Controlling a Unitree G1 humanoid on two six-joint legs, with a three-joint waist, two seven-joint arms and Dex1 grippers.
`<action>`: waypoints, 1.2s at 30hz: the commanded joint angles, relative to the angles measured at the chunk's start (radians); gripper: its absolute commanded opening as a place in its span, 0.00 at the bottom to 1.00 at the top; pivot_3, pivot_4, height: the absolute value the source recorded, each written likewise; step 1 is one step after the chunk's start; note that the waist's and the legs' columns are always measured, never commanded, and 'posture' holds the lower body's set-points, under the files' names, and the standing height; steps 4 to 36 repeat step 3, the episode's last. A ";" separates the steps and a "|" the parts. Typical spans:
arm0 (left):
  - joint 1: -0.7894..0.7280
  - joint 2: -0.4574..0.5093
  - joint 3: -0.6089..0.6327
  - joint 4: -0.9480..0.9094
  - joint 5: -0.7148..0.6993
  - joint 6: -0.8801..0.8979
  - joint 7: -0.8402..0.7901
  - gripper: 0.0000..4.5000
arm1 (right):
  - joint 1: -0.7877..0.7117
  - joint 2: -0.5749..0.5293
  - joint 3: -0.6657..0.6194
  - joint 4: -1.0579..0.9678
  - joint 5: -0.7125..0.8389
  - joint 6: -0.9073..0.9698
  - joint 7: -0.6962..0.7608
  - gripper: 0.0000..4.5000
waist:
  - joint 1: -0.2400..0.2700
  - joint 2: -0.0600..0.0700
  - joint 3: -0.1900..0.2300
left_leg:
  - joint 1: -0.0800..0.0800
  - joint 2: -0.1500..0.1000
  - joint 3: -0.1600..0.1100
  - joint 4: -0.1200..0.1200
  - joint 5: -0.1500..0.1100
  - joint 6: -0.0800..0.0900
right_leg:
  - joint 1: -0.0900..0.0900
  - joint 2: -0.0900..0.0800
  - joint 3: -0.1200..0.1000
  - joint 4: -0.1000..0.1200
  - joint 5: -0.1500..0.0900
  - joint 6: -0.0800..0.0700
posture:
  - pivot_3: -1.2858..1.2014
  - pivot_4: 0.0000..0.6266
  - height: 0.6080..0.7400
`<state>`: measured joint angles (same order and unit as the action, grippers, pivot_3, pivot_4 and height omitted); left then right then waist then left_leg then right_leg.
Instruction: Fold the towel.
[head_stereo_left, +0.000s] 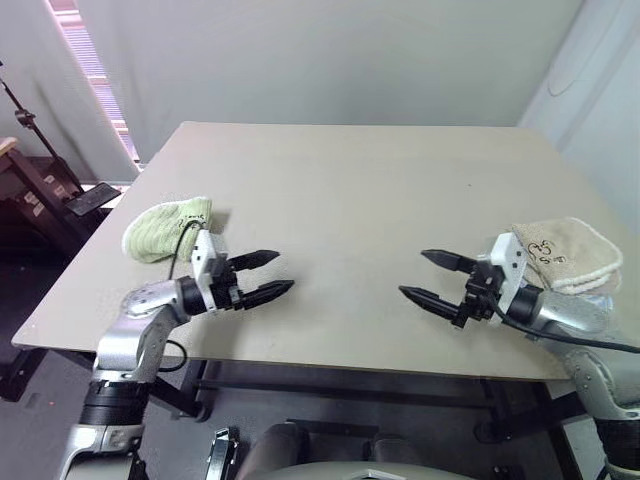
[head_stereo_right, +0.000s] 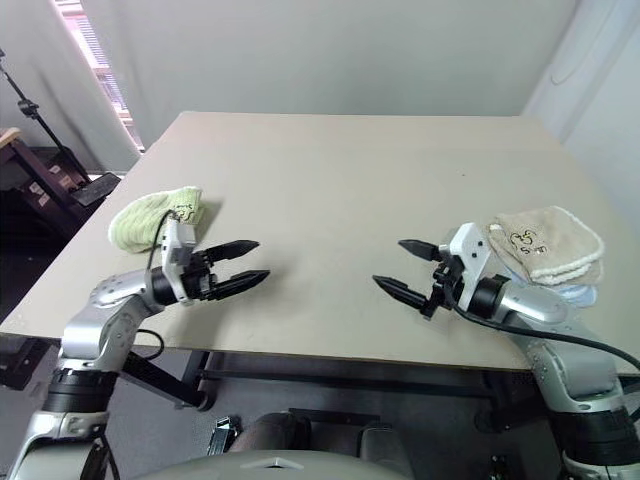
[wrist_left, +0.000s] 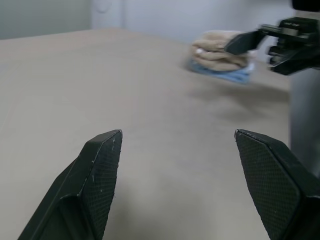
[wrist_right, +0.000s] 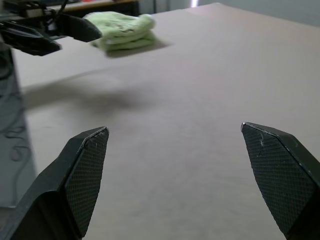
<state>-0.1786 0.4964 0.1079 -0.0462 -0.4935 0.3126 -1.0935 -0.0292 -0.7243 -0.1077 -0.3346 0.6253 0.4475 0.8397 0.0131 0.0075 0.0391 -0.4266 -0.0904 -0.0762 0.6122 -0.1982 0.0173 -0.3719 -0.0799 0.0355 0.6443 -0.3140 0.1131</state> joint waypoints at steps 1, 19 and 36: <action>0.027 0.000 0.049 -0.050 -0.025 -0.027 0.044 0.84 | -0.038 0.010 -0.005 0.028 0.001 -0.008 0.032 0.99 | 0.001 0.000 0.000 | 0.001 0.000 0.000 0.000 0.000 0.000 | 0.001 0.000 0.000 0.000 0.000 0.000 | 0.52 0.00 1.00; 0.036 0.000 0.058 -0.054 -0.030 -0.026 0.058 0.84 | -0.056 0.015 0.000 0.048 -0.005 -0.006 0.040 0.99 | 0.003 0.000 0.000 | 0.001 0.000 0.000 0.001 0.000 0.000 | 0.002 0.000 0.000 0.000 0.000 0.000 | 0.52 0.00 1.00; 0.036 0.000 0.058 -0.054 -0.030 -0.026 0.058 0.84 | -0.056 0.015 0.000 0.048 -0.005 -0.006 0.040 0.99 | 0.003 0.000 0.000 | 0.001 0.000 0.000 0.001 0.000 0.000 | 0.002 0.000 0.000 0.000 0.000 0.000 | 0.52 0.00 1.00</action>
